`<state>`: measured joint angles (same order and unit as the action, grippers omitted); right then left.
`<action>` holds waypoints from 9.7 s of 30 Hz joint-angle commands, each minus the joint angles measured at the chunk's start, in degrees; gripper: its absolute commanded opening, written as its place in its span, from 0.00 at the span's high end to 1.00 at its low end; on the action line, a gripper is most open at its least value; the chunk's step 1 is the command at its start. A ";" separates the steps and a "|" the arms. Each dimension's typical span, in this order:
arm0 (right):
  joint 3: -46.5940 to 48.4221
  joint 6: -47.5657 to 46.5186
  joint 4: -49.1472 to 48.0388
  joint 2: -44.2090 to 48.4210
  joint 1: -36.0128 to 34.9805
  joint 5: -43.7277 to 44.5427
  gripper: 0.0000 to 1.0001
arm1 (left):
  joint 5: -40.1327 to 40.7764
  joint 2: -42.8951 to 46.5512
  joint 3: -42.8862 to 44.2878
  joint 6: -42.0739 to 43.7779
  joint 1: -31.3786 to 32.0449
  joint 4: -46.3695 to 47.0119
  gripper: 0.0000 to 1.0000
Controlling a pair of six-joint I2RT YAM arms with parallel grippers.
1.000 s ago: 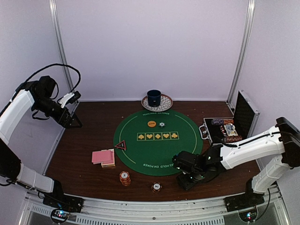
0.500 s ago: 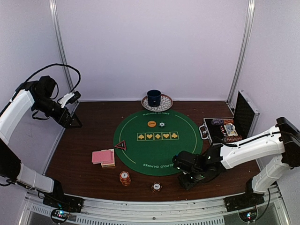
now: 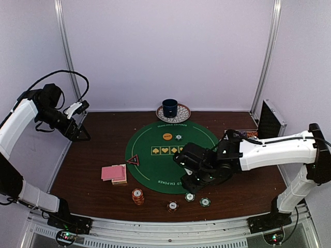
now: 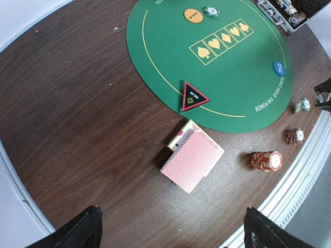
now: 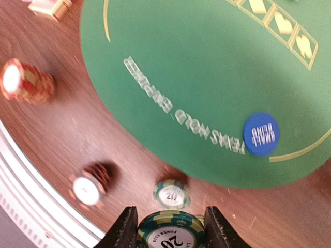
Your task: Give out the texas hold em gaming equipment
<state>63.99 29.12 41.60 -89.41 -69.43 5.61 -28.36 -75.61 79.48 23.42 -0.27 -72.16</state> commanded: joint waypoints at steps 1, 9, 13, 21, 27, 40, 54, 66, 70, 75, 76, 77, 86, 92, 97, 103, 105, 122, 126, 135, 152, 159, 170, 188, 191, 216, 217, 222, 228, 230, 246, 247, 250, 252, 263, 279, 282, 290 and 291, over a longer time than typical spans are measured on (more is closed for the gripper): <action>9.73 -5.15 0.34 -8.16 0.99 1.97 0.73 | -1.23 1.18 -0.20 -0.05 0.09 -0.26 0.03; 31.34 -11.24 -3.76 -28.99 5.25 -2.78 0.73 | -1.22 1.71 -0.84 0.65 0.09 -0.19 0.02; 46.06 -13.38 -1.12 -39.52 6.82 -4.25 0.73 | -2.02 1.68 -0.56 0.50 0.08 -0.21 0.02; 61.51 -14.00 1.79 -51.83 9.04 -5.45 0.74 | -1.92 1.62 -0.62 1.31 0.10 -0.72 0.03; 67.00 -14.14 3.24 -57.15 9.46 -7.84 0.63 | -1.79 1.32 -0.56 1.54 0.08 -0.70 0.02; 65.23 -14.81 4.52 -54.95 9.58 -6.84 0.23 | -1.55 1.93 -1.08 1.63 0.09 -0.78 0.02; 28.86 -9.29 3.37 -18.95 9.23 -2.49 0.20 | -1.57 1.53 0.50 1.62 0.04 -1.34 0.02; -6.88 3.82 2.89 4.02 4.38 -4.48 0.02 | -2.15 1.29 -0.04 2.08 0.08 -1.57 0.03; -8.92 4.52 0.77 2.14 3.68 -5.29 0.03 | -2.19 1.47 0.23 1.98 0.10 -1.50 0.02; -10.64 4.46 -2.69 -1.61 3.45 -6.88 0.09 | -2.05 1.74 0.24 1.91 0.02 -1.71 0.02; -11.11 4.44 -3.13 -2.04 3.38 -7.18 0.09 | -1.93 1.82 0.24 1.93 0.03 -1.69 0.02; -11.54 4.50 -3.52 -2.31 3.33 -7.44 0.10 | -1.85 1.90 0.23 1.97 0.08 -1.74 0.02; -14.72 5.37 -5.25 -3.39 3.21 -7.41 0.20 | -1.92 1.57 0.19 2.07 0.03 -1.78 0.02; -15.48 5.58 -5.76 -3.67 2.91 -8.09 0.32 | -1.75 1.59 0.32 2.16 0.09 -1.80 0.02; -15.38 5.83 -4.55 -3.13 2.38 -7.77 0.47 | -1.57 1.73 0.25 2.16 0.04 -1.79 0.03; -14.26 5.69 -1.92 -2.30 2.08 -6.66 0.60 | -1.50 1.70 0.23 2.16 0.10 -1.84 0.02; -13.29 5.39 -0.45 -1.59 2.10 -5.97 0.66 | -1.52 1.74 0.23 2.22 0.08 -1.83 0.02; 2.57 -4.33 9.09 -2.66 15.85 1.14 0.77 | -1.97 1.52 0.76 2.17 0.05 -1.83 0.02; 3.56 -6.50 5.34 -6.45 21.72 0.40 0.78 | -1.67 1.74 0.71 2.16 0.09 -1.77 0.02; 3.70 -7.59 -1.93 -15.67 27.04 -1.97 0.76 | -1.68 1.48 1.07 2.24 0.06 -2.11 0.02; 4.48 -7.70 1.54 -10.21 23.77 0.92 0.24 | -1.66 1.51 0.85 2.77 0.07 -2.31 0.02; 8.59 -6.04 3.44 -9.53 12.64 0.67 0.29 | -1.35 1.65 0.84 2.77 0.10 -2.34 0.03; 14.54 -6.18 0.68 -19.79 3.80 -4.36 0.57 | -1.07 2.04 1.38 2.67 0.08 -2.82 0.03; 0.81 -3.68 -2.38 -16.68 3.17 -5.89 0.85 | -1.13 1.46 2.56 2.83 0.08 -2.96 0.02; -2.21 -2.47 -1.86 -14.42 3.22 -5.87 0.86 | -1.30 1.15 2.90 2.68 0.07 -3.20 0.03; 5.86 -5.61 4.79 -3.24 -0.70 -5.33 0.26 | -1.55 0.86 3.13 3.03 0.03 -3.83 0.03; 6.76 -6.18 4.35 -3.92 -1.19 -6.78 0.24 | -1.60 0.89 3.21 3.04 0.08 -3.77 0.03; 9.62 -9.14 1.42 -7.45 -3.69 -11.41 0.22 | -2.16 0.77 3.40 2.99 0.04 -3.81 0.03; 11.36 -10.22 0.53 -12.13 -4.64 -10.98 0.21 | -2.13 0.70 3.22 3.12 0.09 -3.86 0.02; 11.48 -10.44 0.07 -13.58 -4.79 -11.09 0.21 | -2.30 0.77 3.22 3.13 0.09 -3.97 0.02; 13.64 -11.33 0.25 -18.82 -6.84 -10.75 0.31 | -1.97 2.62 2.83 3.65 0.08 -4.33 0.03; 13.70 -11.35 0.21 -18.96 -6.84 -10.79 0.32 | -1.94 2.58 2.87 3.65 0.02 -4.43 0.02; 13.86 -11.46 0.23 -19.37 -6.81 -10.87 0.33 | -1.98 2.63 3.02 3.65 0.09 -4.43 0.02; 13.89 -11.55 0.28 -19.61 -6.83 -10.80 0.35 | -2.04 2.66 3.05 3.65 0.10 -4.39 0.03; 13.12 -11.17 -0.49 -19.30 -6.81 -10.21 0.55 | -2.19 2.06 3.13 3.65 0.09 -4.37 0.02; 13.08 -11.36 -0.49 -19.93 -6.80 -8.75 0.53 | -2.17 2.04 3.22 3.47 0.03 -4.31 0.02; 13.13 -11.46 -0.49 -20.02 -6.83 -8.93 0.53 | -2.06 1.97 3.22 3.47 0.08 -4.36 0.02; 13.19 -11.65 -0.52 -20.37 -6.79 -9.20 0.45 | -1.97 2.21 3.22 3.47 0.09 -4.35 0.02; 13.18 -11.64 -0.48 -20.39 -6.82 -9.12 0.45 | -1.96 2.22 3.22 3.47 0.02 -4.38 0.02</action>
<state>76.55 17.76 41.63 -109.21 -76.14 -4.67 -29.63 -74.08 81.45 26.26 -0.27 -76.49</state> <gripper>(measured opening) 0.552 0.976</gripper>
